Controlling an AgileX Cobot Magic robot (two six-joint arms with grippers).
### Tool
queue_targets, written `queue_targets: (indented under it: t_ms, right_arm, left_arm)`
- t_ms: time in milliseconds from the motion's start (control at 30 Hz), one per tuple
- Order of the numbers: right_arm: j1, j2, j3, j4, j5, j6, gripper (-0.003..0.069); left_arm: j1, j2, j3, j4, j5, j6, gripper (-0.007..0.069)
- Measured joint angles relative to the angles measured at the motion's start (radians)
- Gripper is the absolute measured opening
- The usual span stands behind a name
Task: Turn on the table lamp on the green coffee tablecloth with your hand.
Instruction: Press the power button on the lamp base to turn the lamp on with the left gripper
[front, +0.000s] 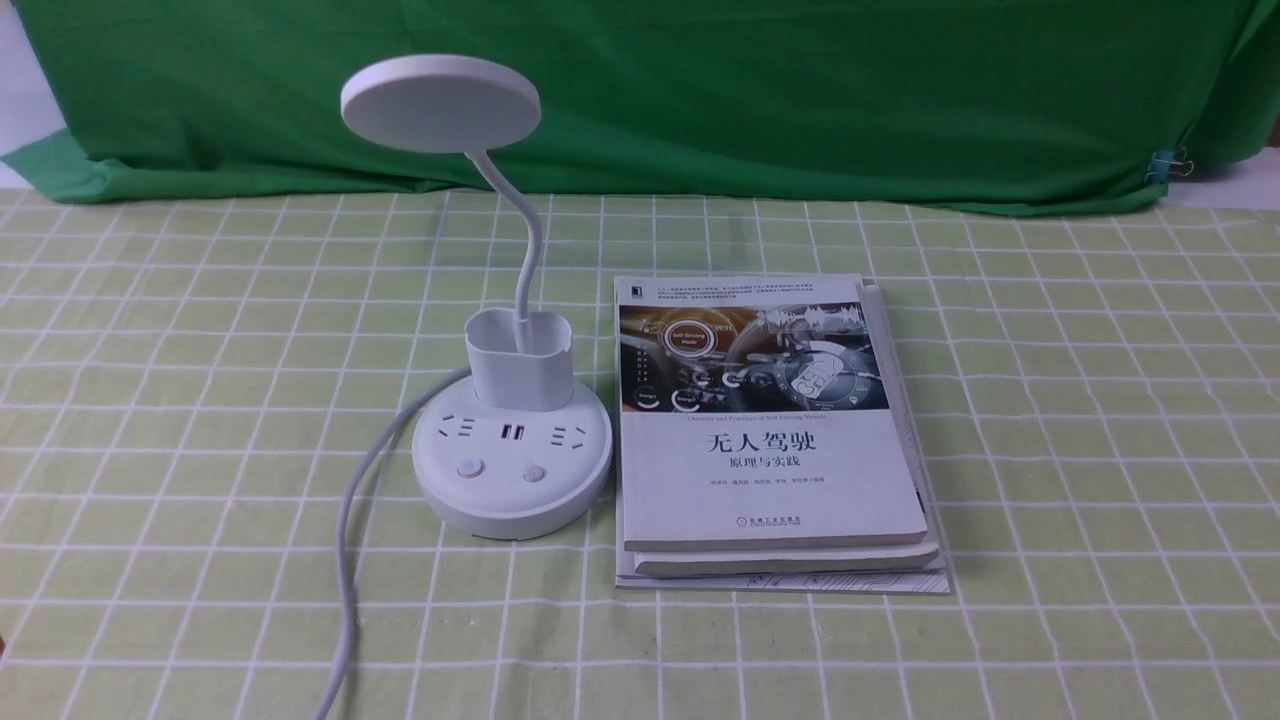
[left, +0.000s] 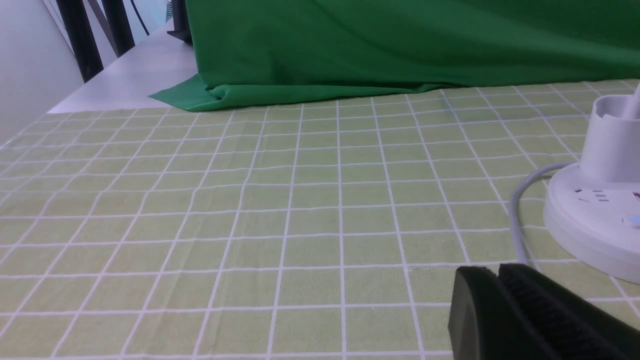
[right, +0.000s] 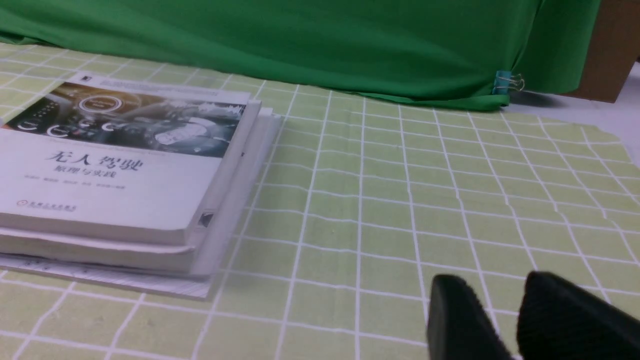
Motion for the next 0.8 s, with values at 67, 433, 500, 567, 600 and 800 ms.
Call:
queue_targets:
  t_ms: [67, 433, 500, 567, 600, 800]
  right_arm:
    - [0.0, 0.0, 0.0, 0.0, 0.0, 0.0, 0.0245]
    - [0.0, 0.0, 0.0, 0.0, 0.0, 0.0, 0.0245]
    - [0.0, 0.0, 0.0, 0.0, 0.0, 0.0, 0.0245]
    - [0.0, 0.0, 0.0, 0.0, 0.0, 0.0, 0.0245]
    - [0.0, 0.0, 0.0, 0.0, 0.0, 0.0, 0.0245]
    - [0.0, 0.0, 0.0, 0.0, 0.0, 0.0, 0.0245]
  left_arm:
    - [0.0, 0.0, 0.0, 0.0, 0.0, 0.0, 0.0019]
    - [0.0, 0.0, 0.0, 0.003, 0.0, -0.001, 0.0019]
    - [0.0, 0.0, 0.0, -0.003, -0.008, -0.001, 0.0019]
    - [0.0, 0.0, 0.0, -0.017, -0.028, -0.001, 0.0019]
    - [0.0, 0.0, 0.0, -0.048, -0.082, -0.001, 0.0019]
    - [0.0, 0.0, 0.0, -0.221, -0.266, -0.044, 0.0019]
